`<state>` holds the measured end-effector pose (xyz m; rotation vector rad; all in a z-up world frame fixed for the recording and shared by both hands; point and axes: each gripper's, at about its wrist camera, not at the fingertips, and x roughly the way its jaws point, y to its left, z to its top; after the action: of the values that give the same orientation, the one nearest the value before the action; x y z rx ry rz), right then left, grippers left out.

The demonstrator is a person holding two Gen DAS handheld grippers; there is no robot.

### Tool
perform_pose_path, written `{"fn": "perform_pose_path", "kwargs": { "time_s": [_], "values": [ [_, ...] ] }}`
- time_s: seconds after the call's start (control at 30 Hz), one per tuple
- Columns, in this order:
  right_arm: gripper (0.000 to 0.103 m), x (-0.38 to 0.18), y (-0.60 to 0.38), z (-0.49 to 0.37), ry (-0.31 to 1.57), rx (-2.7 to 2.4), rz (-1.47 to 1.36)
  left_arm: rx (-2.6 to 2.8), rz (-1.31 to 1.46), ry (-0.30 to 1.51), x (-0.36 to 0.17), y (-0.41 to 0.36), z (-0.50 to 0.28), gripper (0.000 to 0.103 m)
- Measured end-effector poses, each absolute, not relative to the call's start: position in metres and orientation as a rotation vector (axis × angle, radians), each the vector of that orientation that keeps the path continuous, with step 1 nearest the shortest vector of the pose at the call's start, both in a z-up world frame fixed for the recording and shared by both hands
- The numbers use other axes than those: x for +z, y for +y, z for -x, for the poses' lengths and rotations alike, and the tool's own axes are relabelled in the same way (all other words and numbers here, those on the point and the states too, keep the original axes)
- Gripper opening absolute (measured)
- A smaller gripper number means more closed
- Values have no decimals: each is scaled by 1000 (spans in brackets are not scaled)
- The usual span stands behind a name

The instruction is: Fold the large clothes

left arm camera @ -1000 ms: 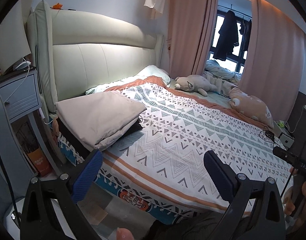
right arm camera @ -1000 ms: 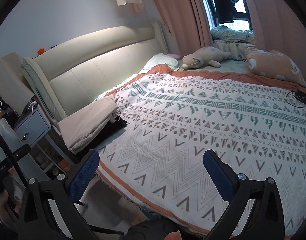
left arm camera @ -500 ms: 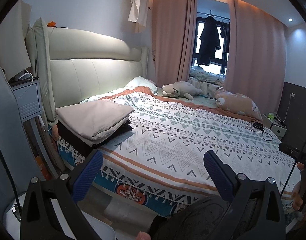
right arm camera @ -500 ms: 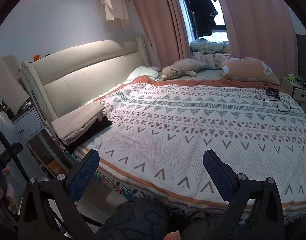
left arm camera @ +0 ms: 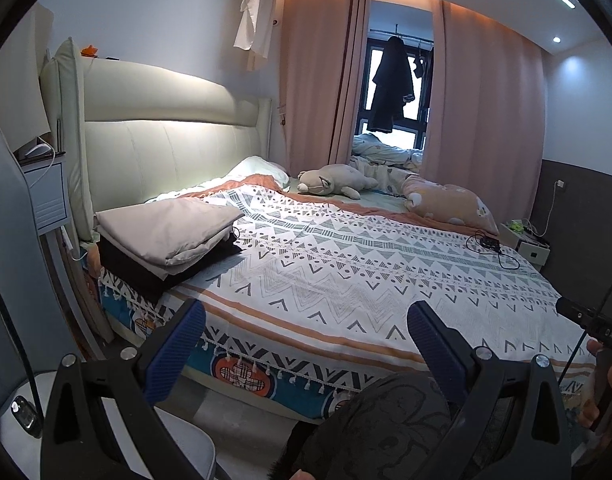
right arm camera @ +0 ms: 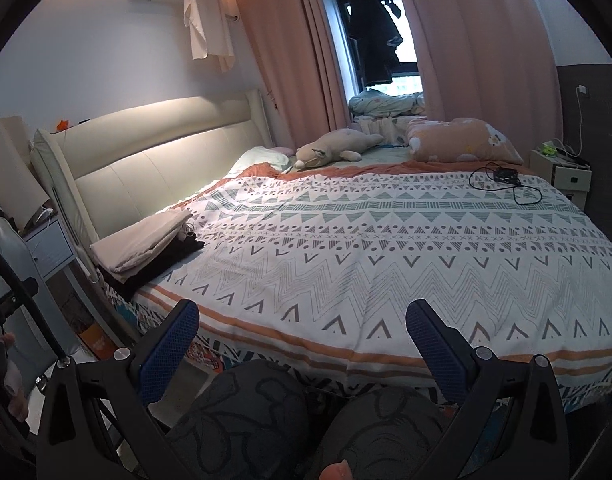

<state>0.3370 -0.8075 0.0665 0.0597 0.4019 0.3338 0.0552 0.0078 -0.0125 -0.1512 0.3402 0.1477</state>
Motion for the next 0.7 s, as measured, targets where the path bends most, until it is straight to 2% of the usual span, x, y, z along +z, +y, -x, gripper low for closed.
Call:
{"fn": "perform_pose_path", "kwargs": {
  "time_s": [0.7],
  "values": [
    [103, 57, -809, -326, 372, 345, -46, 120, 131, 334, -7, -2, -44, 103]
  ]
}}
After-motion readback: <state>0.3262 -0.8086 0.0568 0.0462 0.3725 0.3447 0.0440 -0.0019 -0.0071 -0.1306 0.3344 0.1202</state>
